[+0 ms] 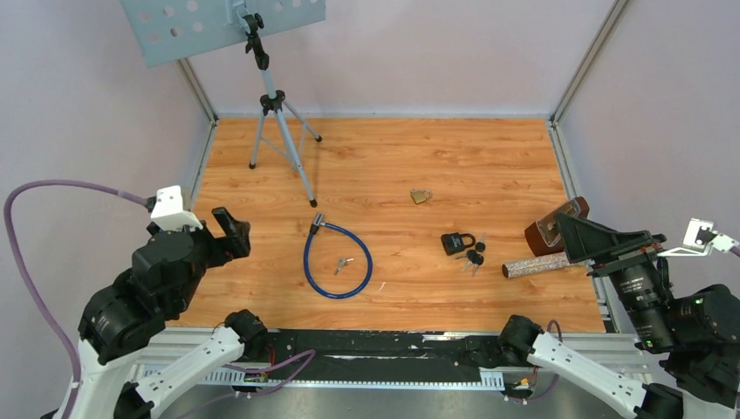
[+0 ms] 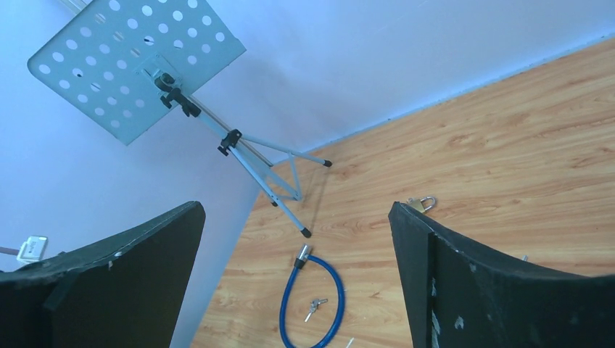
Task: Lock with the key
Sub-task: Reset both arms
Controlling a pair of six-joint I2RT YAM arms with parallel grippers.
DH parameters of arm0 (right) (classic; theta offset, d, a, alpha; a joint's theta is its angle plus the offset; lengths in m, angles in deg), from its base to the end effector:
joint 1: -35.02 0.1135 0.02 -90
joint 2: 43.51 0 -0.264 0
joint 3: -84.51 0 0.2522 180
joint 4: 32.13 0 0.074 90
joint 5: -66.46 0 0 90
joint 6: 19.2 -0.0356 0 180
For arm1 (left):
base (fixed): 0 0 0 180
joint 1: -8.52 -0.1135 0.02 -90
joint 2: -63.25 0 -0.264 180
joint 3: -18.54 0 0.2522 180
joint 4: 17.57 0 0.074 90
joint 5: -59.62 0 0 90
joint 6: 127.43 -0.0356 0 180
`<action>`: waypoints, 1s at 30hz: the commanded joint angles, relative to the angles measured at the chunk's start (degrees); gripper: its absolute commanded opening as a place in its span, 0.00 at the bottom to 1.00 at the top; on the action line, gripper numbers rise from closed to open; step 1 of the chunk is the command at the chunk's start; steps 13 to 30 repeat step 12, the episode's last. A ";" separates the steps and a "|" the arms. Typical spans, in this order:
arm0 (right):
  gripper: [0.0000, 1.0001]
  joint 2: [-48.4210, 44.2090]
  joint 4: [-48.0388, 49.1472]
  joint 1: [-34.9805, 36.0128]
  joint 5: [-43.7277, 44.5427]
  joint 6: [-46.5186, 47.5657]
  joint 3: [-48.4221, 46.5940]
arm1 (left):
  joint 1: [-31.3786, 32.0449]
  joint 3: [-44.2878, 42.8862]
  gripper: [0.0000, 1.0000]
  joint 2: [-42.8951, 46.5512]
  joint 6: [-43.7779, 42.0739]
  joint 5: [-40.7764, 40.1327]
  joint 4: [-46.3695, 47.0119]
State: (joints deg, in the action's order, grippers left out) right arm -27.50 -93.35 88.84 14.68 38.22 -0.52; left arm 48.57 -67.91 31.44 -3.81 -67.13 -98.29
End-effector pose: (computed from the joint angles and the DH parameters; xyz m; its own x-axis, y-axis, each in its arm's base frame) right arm -0.0073 -0.0473 0.4356 -0.0791 0.6085 -0.7896 -0.2726 0.7487 0.6042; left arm 0.0395 -0.0054 0.4133 -0.3379 -0.2955 -0.8936 -0.0996 0.9553 -0.2783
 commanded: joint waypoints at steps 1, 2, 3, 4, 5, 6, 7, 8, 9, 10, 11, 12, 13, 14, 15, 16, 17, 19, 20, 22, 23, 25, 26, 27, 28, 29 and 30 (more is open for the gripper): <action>1.00 0.65 -2.54 -0.03 -1.49 3.13 -0.78 | -0.01 -2.75 1.00 1.43 -1.11 -2.10 -1.48; 1.00 0.62 -2.50 -0.02 -1.36 3.13 -0.98 | -0.04 -2.91 1.00 1.59 -1.28 -2.23 -1.63; 1.00 0.59 -2.54 -0.01 -1.22 3.26 -1.17 | 0.01 -3.23 1.00 1.82 -1.39 -2.26 -1.80; 1.00 0.63 -2.50 -0.03 -1.03 3.37 -1.36 | -0.03 -3.33 1.00 1.92 -1.56 -2.27 -1.83; 1.00 0.65 -2.45 -0.03 -0.77 3.39 -1.43 | -0.01 -3.51 1.00 2.10 -1.64 -2.47 -2.03; 1.00 0.60 -2.44 -0.03 -0.50 3.40 -1.50 | 0.01 -3.56 1.00 2.15 -1.72 -2.63 -2.03; 1.00 0.59 -2.43 -0.02 -0.26 3.44 -1.50 | 0.00 -3.70 1.00 2.25 -1.70 -2.91 -2.21; 1.00 0.58 -2.38 -0.03 -0.04 3.52 -1.50 | -0.03 -3.78 1.00 2.26 -1.62 -3.12 -2.34; 1.00 0.60 -2.35 -0.03 0.18 3.63 -1.49 | -0.05 -3.74 1.00 2.23 -1.63 -3.41 -2.40; 1.00 0.53 -2.29 -0.03 0.38 3.70 -1.44 | -0.06 -3.76 1.00 2.17 -1.63 -3.54 -2.79; 1.00 0.52 -2.28 -0.02 0.56 3.69 -1.32 | -0.04 -3.84 1.00 1.90 -1.26 -4.06 -3.03; 1.00 0.51 -2.28 -0.03 0.73 3.67 -1.28 | -0.05 -3.90 1.00 1.83 -1.05 -4.44 -3.27; 1.00 0.51 -2.28 -0.03 0.73 3.67 -1.28 | -0.05 -3.90 1.00 1.83 -1.05 -4.44 -3.27; 1.00 0.51 -2.28 -0.03 0.73 3.67 -1.28 | -0.05 -3.90 1.00 1.83 -1.05 -4.44 -3.27; 1.00 0.51 -2.28 -0.03 0.73 3.67 -1.28 | -0.05 -3.90 1.00 1.83 -1.05 -4.44 -3.27; 1.00 0.51 -2.28 -0.03 0.73 3.67 -1.28 | -0.05 -3.90 1.00 1.83 -1.05 -4.44 -3.27; 1.00 0.51 -2.28 -0.03 0.73 3.67 -1.28 | -0.05 -3.90 1.00 1.83 -1.05 -4.44 -3.27; 1.00 0.51 -2.28 -0.03 0.73 3.67 -1.28 | -0.05 -3.90 1.00 1.83 -1.05 -4.44 -3.27; 1.00 0.51 -2.28 -0.03 0.73 3.67 -1.28 | -0.05 -3.90 1.00 1.83 -1.05 -4.44 -3.27; 1.00 0.51 -2.28 -0.03 0.73 3.67 -1.28 | -0.05 -3.90 1.00 1.83 -1.05 -4.44 -3.27; 1.00 0.51 -2.28 -0.03 0.73 3.67 -1.28 | -0.05 -3.90 1.00 1.83 -1.05 -4.44 -3.27; 1.00 0.51 -2.28 -0.03 0.73 3.67 -1.28 | -0.05 -3.90 1.00 1.83 -1.05 -4.44 -3.27; 1.00 0.51 -2.28 -0.03 0.73 3.67 -1.28 | -0.05 -3.90 1.00 1.83 -1.05 -4.44 -3.27; 1.00 0.51 -2.28 -0.03 0.73 3.67 -1.28 | -0.05 -3.90 1.00 1.83 -1.05 -4.44 -3.27; 1.00 0.51 -2.28 -0.03 0.73 3.67 -1.28 | -0.05 -3.90 1.00 1.83 -1.05 -4.44 -3.27; 1.00 0.51 -2.28 -0.03 0.73 3.67 -1.28 | -0.05 -3.90 1.00 1.83 -1.05 -4.44 -3.27; 1.00 0.51 -2.28 -0.03 0.73 3.67 -1.28 | -0.05 -3.90 1.00 1.83 -1.05 -4.44 -3.27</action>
